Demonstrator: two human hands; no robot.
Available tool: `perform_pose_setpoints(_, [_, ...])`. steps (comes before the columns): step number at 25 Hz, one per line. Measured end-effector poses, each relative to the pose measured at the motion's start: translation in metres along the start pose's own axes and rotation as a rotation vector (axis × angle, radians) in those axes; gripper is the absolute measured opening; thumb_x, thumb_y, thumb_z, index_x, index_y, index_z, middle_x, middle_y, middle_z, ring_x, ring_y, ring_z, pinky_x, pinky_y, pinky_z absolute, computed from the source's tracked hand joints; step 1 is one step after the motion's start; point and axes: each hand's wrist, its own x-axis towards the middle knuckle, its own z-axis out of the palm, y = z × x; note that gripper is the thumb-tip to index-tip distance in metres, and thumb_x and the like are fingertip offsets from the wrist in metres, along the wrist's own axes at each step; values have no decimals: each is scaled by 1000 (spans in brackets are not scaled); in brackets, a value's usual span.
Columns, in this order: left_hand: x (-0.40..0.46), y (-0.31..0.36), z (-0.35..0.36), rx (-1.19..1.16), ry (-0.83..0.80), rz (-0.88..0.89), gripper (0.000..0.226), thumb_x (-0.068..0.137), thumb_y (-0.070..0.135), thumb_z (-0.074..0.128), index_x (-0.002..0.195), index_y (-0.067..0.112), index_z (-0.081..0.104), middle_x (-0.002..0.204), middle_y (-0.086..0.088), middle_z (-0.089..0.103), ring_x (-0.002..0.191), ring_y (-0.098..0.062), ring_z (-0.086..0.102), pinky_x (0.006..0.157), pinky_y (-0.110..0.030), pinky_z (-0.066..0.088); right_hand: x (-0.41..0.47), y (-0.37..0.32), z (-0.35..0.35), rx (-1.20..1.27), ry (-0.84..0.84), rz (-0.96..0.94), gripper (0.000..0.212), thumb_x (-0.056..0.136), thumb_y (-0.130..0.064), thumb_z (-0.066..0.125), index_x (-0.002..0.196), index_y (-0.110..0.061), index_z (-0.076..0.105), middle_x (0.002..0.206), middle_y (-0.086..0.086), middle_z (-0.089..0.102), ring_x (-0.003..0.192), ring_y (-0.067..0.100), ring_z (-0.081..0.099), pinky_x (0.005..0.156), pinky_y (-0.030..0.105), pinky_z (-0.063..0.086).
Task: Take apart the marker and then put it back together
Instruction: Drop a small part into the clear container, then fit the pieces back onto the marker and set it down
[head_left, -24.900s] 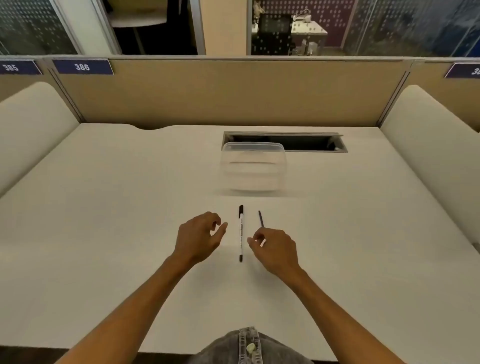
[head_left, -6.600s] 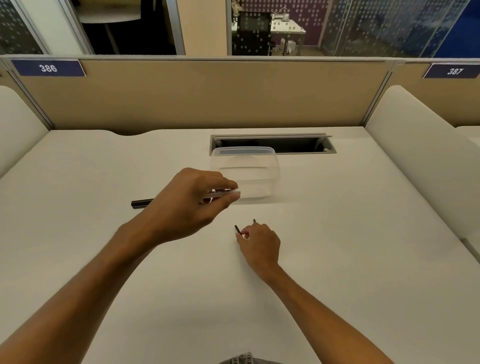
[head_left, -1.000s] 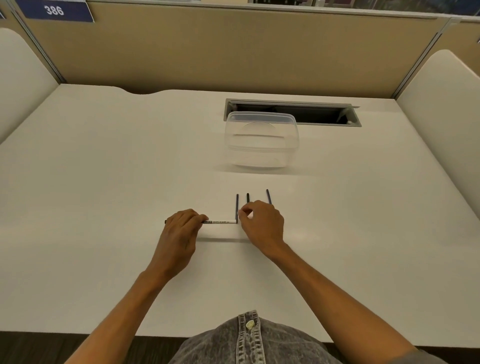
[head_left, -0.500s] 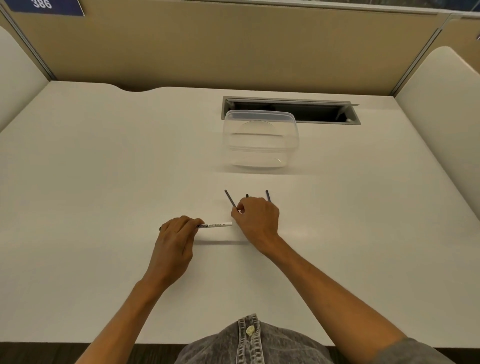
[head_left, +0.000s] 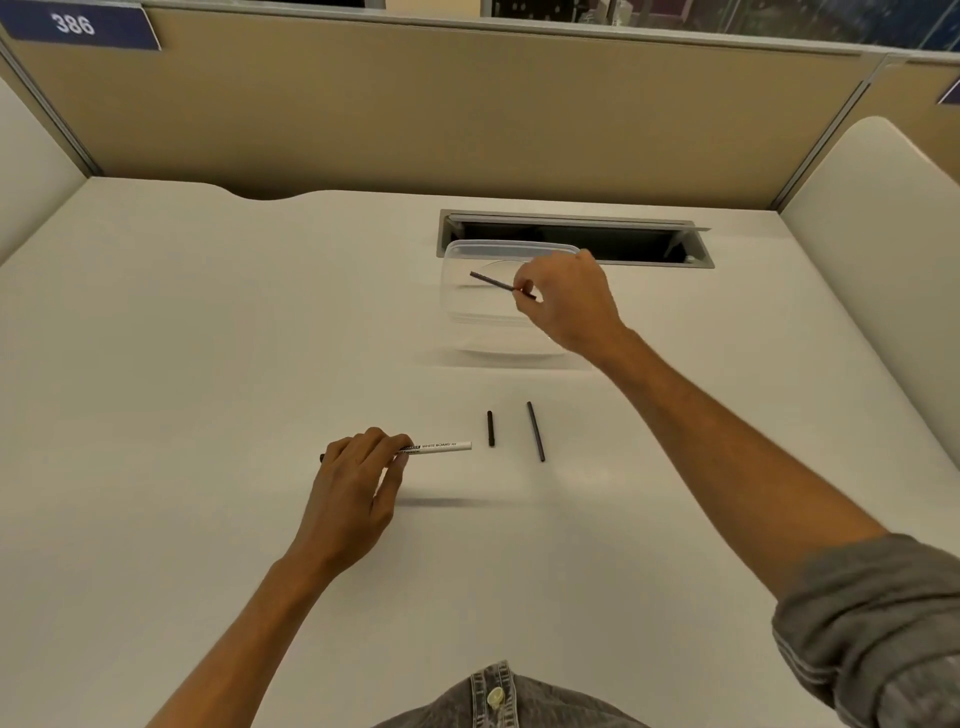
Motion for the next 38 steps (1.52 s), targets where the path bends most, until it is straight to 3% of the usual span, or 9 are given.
perform_pose_setpoints(6, [1, 0, 2, -4, -2, -17, 26, 97, 27, 38, 106, 16, 61, 86, 5, 57, 75, -18, 56, 75, -34, 40, 26, 23, 3, 10, -3, -13, 26, 93, -32, 58, 111, -16, 67, 101, 2, 71, 96, 26, 61, 88, 39, 36])
perform_pose_setpoints(13, [-2, 1, 1, 19, -26, -44, 26, 96, 31, 39, 103, 20, 61, 85, 9, 56, 74, -12, 55, 71, -28, 38, -36, 25, 11, 382, 246, 220, 19, 89, -25, 62, 100, -13, 71, 88, 2, 74, 75, 14, 65, 78, 31, 50])
perform_pose_setpoints(17, [0, 3, -1, 22, -14, -51, 25, 96, 34, 41, 101, 21, 62, 83, 11, 53, 69, -7, 47, 68, -31, 41, -102, 11, 42, 429, 101, 434, 15, 85, -27, 66, 94, -17, 71, 83, -4, 72, 75, 15, 67, 79, 34, 53])
perform_pose_setpoints(21, [2, 7, -4, 18, -3, -37, 22, 95, 32, 44, 100, 21, 62, 81, 11, 53, 67, -8, 47, 66, -33, 43, -146, -6, 69, 402, -88, 579, 23, 82, -39, 70, 95, -19, 70, 87, -4, 72, 80, 16, 66, 86, 38, 47])
perform_pose_setpoints(26, [5, 12, -7, 20, 10, -16, 22, 95, 33, 44, 100, 21, 63, 81, 11, 53, 67, -9, 47, 66, -33, 43, -157, -18, 77, 345, -104, 604, 15, 85, -36, 67, 86, -21, 66, 84, -7, 68, 78, 15, 62, 79, 29, 34])
perform_pose_setpoints(31, [8, 19, -11, 24, 24, 0, 19, 94, 29, 47, 99, 20, 63, 80, 9, 55, 67, -11, 49, 65, -33, 43, -156, -19, 70, 285, -140, 583, 12, 88, -28, 59, 82, -20, 65, 78, -8, 69, 76, 17, 63, 80, 32, 37])
perform_pose_setpoints(34, [9, 22, -15, 26, 42, 7, 20, 94, 29, 47, 99, 19, 64, 80, 8, 56, 67, -9, 48, 65, -33, 43, -160, -18, 55, 438, -83, 612, 10, 87, -31, 62, 82, -22, 65, 73, -13, 66, 70, 11, 62, 72, 29, 46])
perform_pose_setpoints(38, [11, 23, -20, 6, 59, -3, 19, 95, 29, 47, 99, 20, 63, 80, 8, 56, 65, -13, 52, 65, -35, 44, -168, -30, 25, 849, 38, 591, 7, 88, -23, 66, 82, -26, 68, 73, -12, 72, 73, 4, 68, 66, 16, 49])
